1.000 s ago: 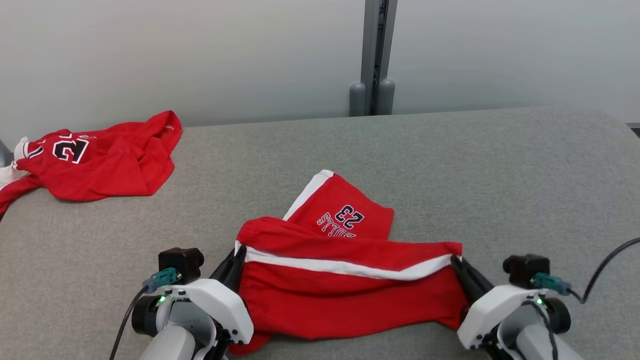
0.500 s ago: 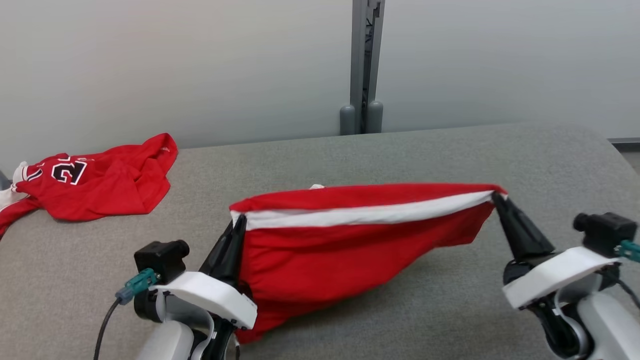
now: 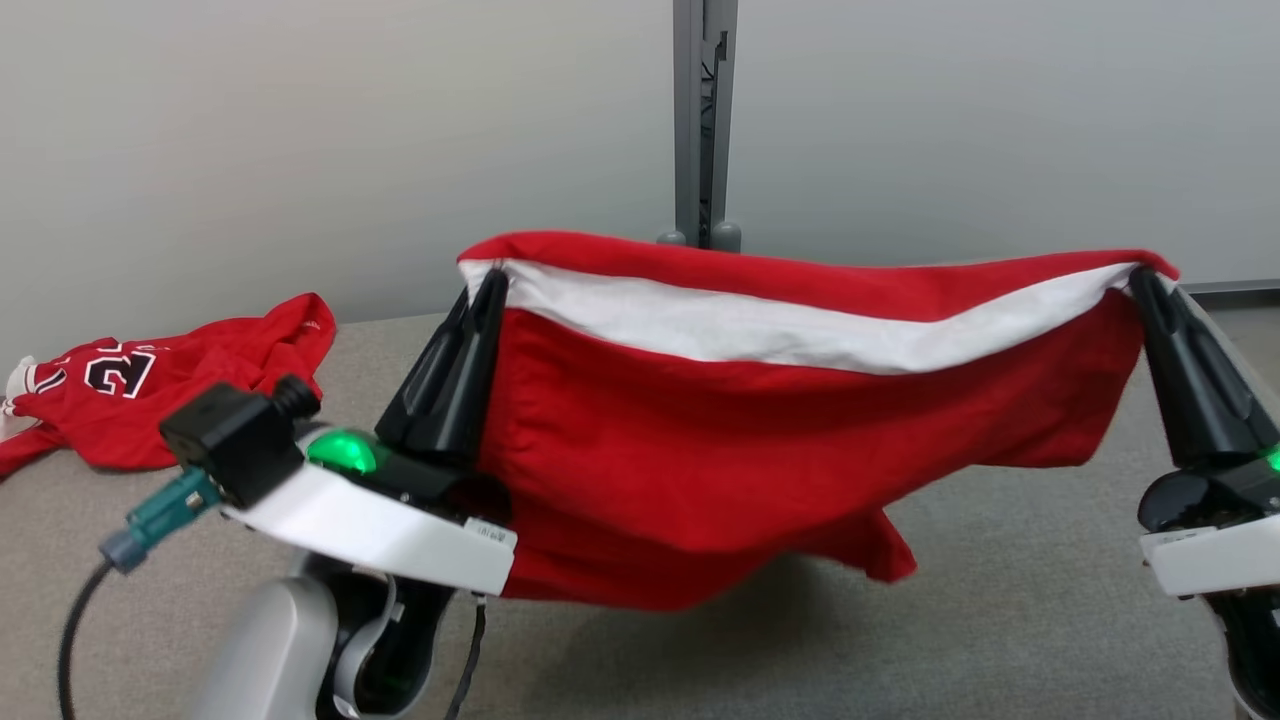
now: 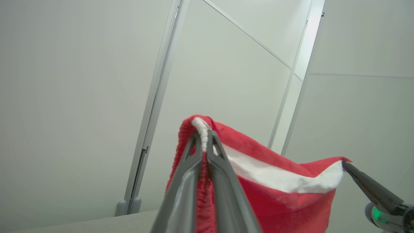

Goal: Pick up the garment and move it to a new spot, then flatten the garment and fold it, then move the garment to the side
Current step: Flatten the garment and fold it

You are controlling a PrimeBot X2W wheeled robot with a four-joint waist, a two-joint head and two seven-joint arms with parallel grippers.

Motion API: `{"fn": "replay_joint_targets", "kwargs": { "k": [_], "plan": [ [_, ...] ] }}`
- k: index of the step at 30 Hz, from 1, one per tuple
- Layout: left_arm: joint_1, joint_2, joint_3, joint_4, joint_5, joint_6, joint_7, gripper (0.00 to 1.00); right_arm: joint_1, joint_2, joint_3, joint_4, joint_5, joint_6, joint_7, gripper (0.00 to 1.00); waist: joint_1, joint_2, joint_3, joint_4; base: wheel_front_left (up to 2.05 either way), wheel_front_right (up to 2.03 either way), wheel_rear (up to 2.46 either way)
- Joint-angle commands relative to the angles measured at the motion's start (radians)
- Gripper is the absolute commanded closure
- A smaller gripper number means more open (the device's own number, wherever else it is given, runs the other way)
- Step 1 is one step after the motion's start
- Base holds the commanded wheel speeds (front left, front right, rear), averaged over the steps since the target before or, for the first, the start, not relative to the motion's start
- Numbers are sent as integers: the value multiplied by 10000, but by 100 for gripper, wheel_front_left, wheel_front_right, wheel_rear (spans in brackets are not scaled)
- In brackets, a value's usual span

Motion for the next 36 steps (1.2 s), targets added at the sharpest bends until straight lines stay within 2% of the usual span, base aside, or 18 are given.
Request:
{"fn": "replay_joint_targets", "kwargs": {
  "k": [1,4,7,9,13,14,17,21,24,26,32,36],
  "plan": [
    [-242,75,42,-155,-94,41,173,100,12,52,-143,-173,-50,2,182,100,0,0,58,-7,0,0,0],
    [-923,371,-10,-254,24,39,790,100,-398,236,-433,-352,-186,2,638,100,0,0,272,-51,0,0,0],
    [-1831,548,-38,383,-118,-133,1372,100,-1128,374,-436,105,-280,2,926,100,0,0,592,-105,0,0,0],
    [-2652,717,-128,999,-25,-385,1645,100,-1842,480,-250,670,-351,3,1021,100,0,0,866,-197,0,0,0],
    [-4670,828,-3,2571,32,-516,2120,100,-3931,741,32,2082,-548,3,840,100,0,0,1895,-473,0,0,0],
    [-4670,828,-3,2571,32,-516,2120,100,-3931,741,32,2082,-548,3,840,100,0,0,1895,-473,0,0,0],
    [-6426,848,190,3915,223,-548,2085,100,-5905,1030,184,3453,-828,3,336,100,0,0,2797,-770,0,0,0],
    [-8838,1106,418,5584,715,-685,1449,100,-8476,1434,380,5267,-1322,3,-838,100,0,0,3973,-1275,0,0,0],
    [-10162,1163,489,6694,1132,-769,499,100,-9816,1708,591,6416,-1532,2,-1743,100,0,0,4812,-1536,0,0,0],
    [-10784,1303,363,7760,1387,-926,-366,100,-10353,1857,1078,7382,-1335,2,-2382,100,0,0,5400,-1675,0,0,0],
    [-10148,1357,261,9670,1120,-1132,-1647,100,-9764,1928,2338,8807,-701,2,-2989,100,0,0,6034,-1709,0,0,0],
    [-9338,1304,83,10080,560,-1214,-2201,100,-9122,1901,2947,9137,-471,2,-3114,100,0,0,6140,-1640,0,0,0]
  ]
}}
